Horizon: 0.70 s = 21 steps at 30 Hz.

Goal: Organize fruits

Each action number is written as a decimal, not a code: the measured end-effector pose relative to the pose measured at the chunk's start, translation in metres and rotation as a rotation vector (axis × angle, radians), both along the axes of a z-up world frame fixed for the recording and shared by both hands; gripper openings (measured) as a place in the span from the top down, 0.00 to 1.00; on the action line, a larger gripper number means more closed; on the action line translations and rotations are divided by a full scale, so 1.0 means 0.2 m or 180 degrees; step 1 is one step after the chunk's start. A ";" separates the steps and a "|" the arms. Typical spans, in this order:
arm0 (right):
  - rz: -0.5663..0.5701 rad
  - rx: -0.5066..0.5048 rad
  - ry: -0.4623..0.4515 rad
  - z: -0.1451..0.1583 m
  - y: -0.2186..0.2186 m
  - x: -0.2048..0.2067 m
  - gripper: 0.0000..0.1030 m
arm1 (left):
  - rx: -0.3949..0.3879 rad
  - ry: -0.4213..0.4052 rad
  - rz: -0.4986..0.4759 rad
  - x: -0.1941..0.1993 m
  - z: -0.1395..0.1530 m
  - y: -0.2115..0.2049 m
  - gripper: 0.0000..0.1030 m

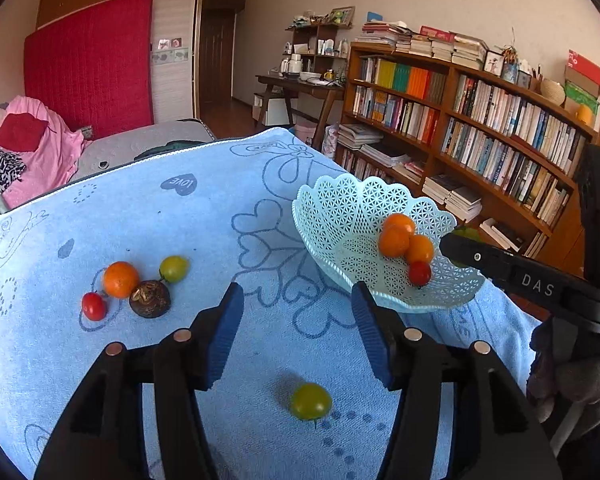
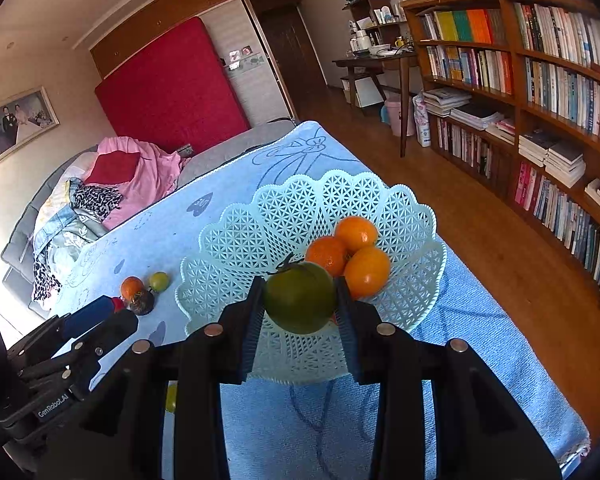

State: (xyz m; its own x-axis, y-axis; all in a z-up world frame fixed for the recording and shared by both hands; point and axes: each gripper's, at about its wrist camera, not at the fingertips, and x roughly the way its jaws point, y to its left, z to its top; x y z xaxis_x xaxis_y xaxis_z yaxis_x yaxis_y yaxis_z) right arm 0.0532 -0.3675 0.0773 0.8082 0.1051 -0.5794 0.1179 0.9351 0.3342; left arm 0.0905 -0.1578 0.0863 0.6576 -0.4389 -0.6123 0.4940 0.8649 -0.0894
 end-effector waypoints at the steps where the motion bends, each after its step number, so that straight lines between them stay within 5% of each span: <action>1: -0.0008 0.0010 -0.0011 0.00 0.00 0.00 0.63 | 0.0014 0.0021 -0.0032 -0.03 -0.01 0.01 0.45; 13: -0.0048 0.0054 -0.0171 0.07 0.02 -0.06 0.45 | 0.0301 0.0141 -0.0159 -0.13 -0.18 -0.02 0.46; 21: -0.0065 0.0082 -0.0208 0.10 0.00 -0.08 0.45 | 0.0462 0.0457 -0.0214 -0.06 -0.33 -0.07 0.68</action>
